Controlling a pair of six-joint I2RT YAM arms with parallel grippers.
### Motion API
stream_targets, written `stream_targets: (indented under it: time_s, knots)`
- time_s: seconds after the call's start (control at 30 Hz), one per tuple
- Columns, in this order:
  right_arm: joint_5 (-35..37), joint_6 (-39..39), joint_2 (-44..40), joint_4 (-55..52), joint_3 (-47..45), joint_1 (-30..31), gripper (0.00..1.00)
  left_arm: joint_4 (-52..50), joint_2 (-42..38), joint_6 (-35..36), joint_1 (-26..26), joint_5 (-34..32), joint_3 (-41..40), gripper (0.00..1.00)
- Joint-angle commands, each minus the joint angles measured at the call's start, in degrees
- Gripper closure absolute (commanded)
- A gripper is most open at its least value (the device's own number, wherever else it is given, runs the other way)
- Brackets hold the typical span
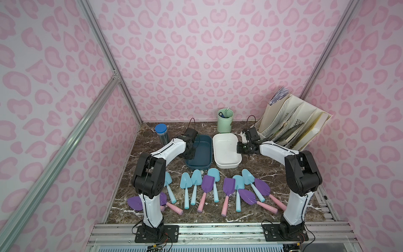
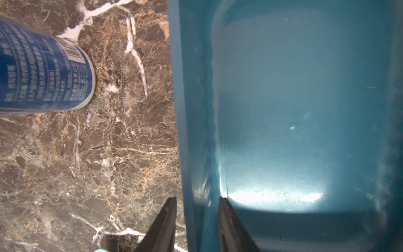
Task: Sort the small shovels by color and place them into the storage box
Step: Adjust the storage box at the center of the board.
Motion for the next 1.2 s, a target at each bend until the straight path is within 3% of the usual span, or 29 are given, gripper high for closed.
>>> stream_targets:
  time_s: [0.0,0.17,0.37,0.47,0.6,0.7,0.87,1.17]
  knots:
    - [0.5,0.8,0.0,1.7,0.5,0.0,0.94,-0.7,-1.4,0.3,0.0,-1.3,-0.1,0.56]
    - [0.8,1.2,-0.1,1.5,0.5,0.0,0.9,-0.5,-4.7,0.4,0.0,-2.6,-0.9,0.5]
    - [1.3,1.1,-1.2,1.4,-0.1,0.2,0.79,-0.2,-9.5,0.1,-0.1,-3.4,-1.8,0.43]
    - [1.9,0.8,-2.2,1.2,-0.3,0.4,0.69,-0.2,-12.1,0.0,0.0,-3.8,-2.3,0.41]
    - [6.8,0.2,-4.9,-0.7,-0.1,1.5,0.47,-1.3,-15.9,-0.9,-0.1,-4.5,-2.7,0.4]
    - [10.8,0.0,-8.5,-2.5,-0.3,2.6,0.4,-3.6,-18.6,-2.1,-0.1,-5.8,-2.7,0.39]
    - [15.5,0.1,-15.7,-8.0,-0.3,3.6,0.38,-8.1,-24.2,-5.3,-0.3,-7.8,-3.2,0.4]
    - [18.0,2.8,-24.3,-23.4,-0.8,7.2,0.39,-16.0,-32.6,-11.1,-3.4,-9.2,-6.5,0.43]
